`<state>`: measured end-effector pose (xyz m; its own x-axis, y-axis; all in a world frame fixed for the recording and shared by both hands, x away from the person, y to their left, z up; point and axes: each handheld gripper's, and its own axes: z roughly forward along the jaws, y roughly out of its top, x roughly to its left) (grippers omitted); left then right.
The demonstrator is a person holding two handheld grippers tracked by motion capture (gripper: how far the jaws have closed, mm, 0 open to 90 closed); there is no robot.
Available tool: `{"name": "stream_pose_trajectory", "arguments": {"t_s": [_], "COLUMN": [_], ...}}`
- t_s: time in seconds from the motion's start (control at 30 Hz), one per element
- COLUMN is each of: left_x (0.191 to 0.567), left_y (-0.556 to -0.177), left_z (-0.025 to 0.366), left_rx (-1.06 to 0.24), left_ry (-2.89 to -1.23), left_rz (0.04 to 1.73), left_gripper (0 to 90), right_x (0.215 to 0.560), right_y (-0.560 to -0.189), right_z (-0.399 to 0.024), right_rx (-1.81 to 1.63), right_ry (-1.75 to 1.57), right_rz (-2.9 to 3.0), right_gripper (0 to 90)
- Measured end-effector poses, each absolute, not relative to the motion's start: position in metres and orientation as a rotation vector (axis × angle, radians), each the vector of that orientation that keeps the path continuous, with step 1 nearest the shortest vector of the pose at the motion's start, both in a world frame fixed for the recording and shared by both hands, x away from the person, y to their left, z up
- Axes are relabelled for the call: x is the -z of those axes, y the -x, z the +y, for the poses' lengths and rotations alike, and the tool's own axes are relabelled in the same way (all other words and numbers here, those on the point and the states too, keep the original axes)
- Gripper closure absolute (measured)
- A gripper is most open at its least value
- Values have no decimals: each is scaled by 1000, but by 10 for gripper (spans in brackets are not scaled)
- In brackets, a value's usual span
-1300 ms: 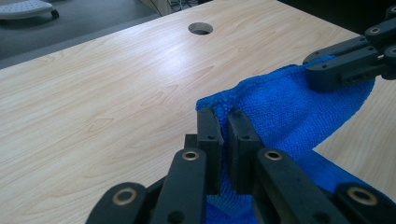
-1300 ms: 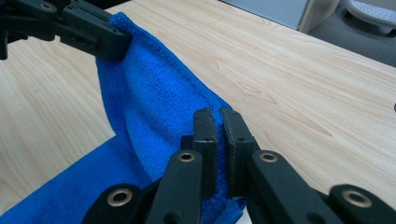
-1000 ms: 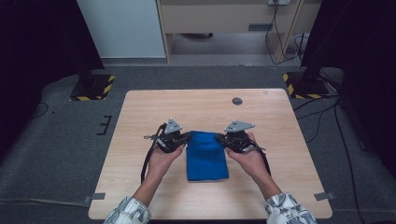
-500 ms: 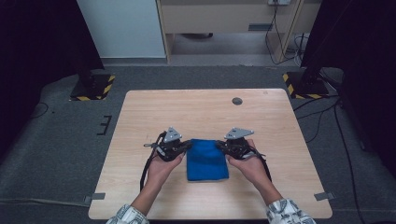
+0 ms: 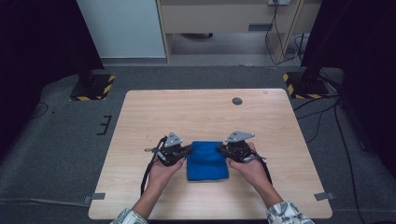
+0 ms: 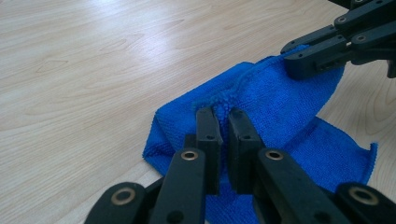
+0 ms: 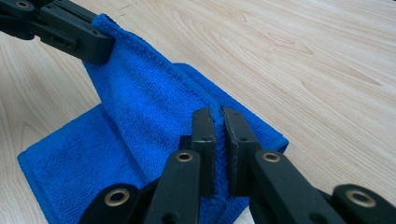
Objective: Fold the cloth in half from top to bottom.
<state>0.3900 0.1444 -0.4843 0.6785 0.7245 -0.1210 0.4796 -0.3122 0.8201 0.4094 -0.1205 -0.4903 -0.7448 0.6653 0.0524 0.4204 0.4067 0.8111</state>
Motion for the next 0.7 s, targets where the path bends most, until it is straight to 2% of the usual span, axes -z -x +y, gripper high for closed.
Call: {"name": "stream_pose_trajectory", "arguments": {"t_s": [0.53, 0.7], "left_x": [497, 499], "left_y": [-384, -383], "left_z": [148, 148], "left_rx": [-319, -313], "left_ry": [-1956, -1943], "left_rz": [947, 954], "left_gripper": [822, 743], "right_x": [492, 493], "right_y": [-404, -404], "right_z": [-120, -120], "right_rx": [-1267, -1261], "right_ry": [-959, -963], "right_rz": [2397, 2398], "right_gripper": [834, 841]}}
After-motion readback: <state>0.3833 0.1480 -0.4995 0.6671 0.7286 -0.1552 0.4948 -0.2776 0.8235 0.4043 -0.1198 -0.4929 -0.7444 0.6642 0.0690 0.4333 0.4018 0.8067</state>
